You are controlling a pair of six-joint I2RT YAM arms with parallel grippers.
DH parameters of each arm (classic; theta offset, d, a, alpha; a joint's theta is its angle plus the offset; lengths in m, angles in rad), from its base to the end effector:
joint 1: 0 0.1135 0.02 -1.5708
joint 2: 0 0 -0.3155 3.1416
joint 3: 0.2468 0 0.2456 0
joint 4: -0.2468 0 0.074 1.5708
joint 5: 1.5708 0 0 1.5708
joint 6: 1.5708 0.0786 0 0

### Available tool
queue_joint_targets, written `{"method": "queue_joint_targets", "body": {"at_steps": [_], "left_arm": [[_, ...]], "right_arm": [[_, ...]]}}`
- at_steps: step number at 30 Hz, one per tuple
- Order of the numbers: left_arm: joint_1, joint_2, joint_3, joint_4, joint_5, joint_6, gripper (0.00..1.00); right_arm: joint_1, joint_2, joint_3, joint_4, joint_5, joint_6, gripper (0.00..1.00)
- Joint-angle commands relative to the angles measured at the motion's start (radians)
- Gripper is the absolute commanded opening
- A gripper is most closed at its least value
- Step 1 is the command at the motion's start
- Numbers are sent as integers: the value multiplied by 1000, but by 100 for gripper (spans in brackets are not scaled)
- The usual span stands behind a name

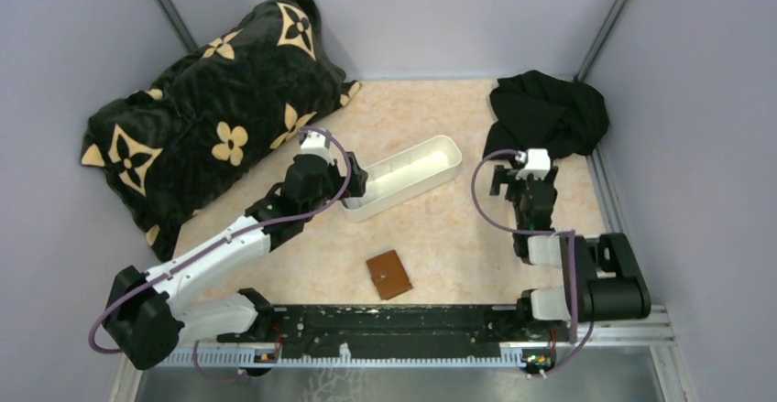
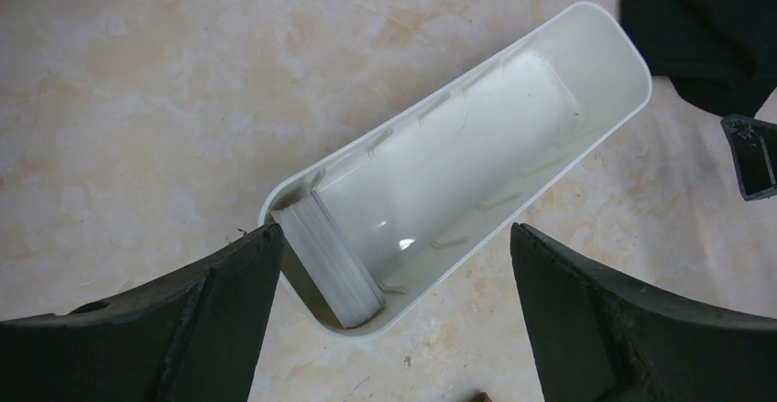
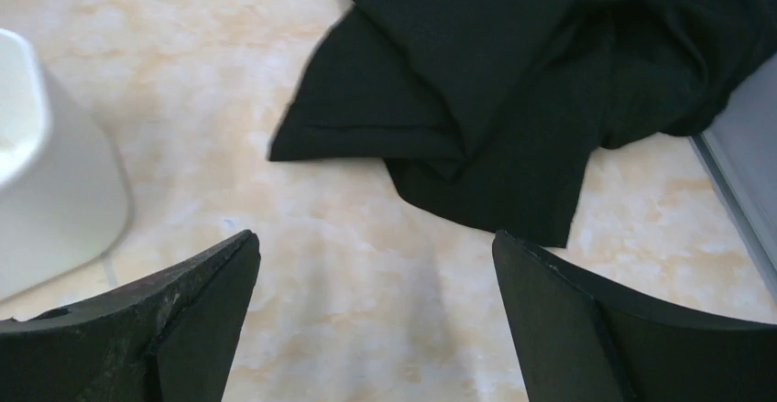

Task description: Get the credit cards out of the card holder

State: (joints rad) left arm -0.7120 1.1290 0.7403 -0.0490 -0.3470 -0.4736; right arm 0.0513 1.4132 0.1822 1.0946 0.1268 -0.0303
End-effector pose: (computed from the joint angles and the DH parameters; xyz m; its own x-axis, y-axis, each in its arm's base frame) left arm 0.2160 -0.1511 0.3013 -0.4594 -0.1700 -0.8718 0.1929 0.9390 -0.2848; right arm 0.2572 0.0032 0.1999 -0.1380 -0.0372 -0.9897 0.0701 0.9964 -0.0472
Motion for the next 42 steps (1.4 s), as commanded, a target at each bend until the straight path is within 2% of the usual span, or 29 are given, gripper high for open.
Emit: {"method": "queue_joint_targets", "body": {"at_steps": [1,3,5,8,10,15,17,18,19,20,21,23,24,26,28,32,34,35,37,39,42], "left_arm": [[-4,-4,60,-1,4,23,99],[-3,-1,66,5,10,34,99],[-1,9,73,12,25,43,99],[6,32,88,12,41,28,99],[8,38,90,16,49,17,99],[9,26,96,17,28,26,99],[9,8,95,8,1,34,99],[9,0,92,6,-12,38,99],[9,-10,90,3,-23,44,99],[9,-14,91,-3,-30,51,99],[9,-17,94,-11,-39,57,99],[9,-13,105,-36,-56,62,99],[9,-9,111,-42,-58,63,99],[9,5,120,-40,-49,67,99],[9,25,130,-26,-30,66,99],[9,73,148,14,5,50,99],[9,99,156,23,13,41,99],[9,109,156,25,13,33,99],[9,119,154,29,16,19,99],[9,118,151,19,28,3,99],[9,77,133,7,32,-12,99]], "right_arm": [[68,-267,207,-432,-32,44,99],[70,-342,333,-590,-178,140,99],[71,-336,433,-699,-340,209,99],[70,-258,538,-842,-411,460,99],[71,-175,567,-785,-574,472,99],[67,-28,605,-628,-642,707,99],[69,-41,613,-618,-609,735,99],[74,-65,644,-703,-578,698,99],[94,-82,710,-877,-503,606,99],[136,-91,802,-1086,-390,482,99],[193,-91,899,-1256,-211,330,99],[294,-84,1023,-1468,99,219,99],[307,-86,1052,-1526,155,208,99],[309,-109,1005,-1502,199,237,99],[309,-142,922,-1453,114,242,99],[298,-274,617,-1227,38,249,99],[275,-285,597,-1213,47,269,96],[273,-273,610,-1221,60,261,89],[272,-233,658,-1229,79,236,68],[272,-159,727,-1248,69,204,63],[272,-49,829,-1275,39,196,49]]}}
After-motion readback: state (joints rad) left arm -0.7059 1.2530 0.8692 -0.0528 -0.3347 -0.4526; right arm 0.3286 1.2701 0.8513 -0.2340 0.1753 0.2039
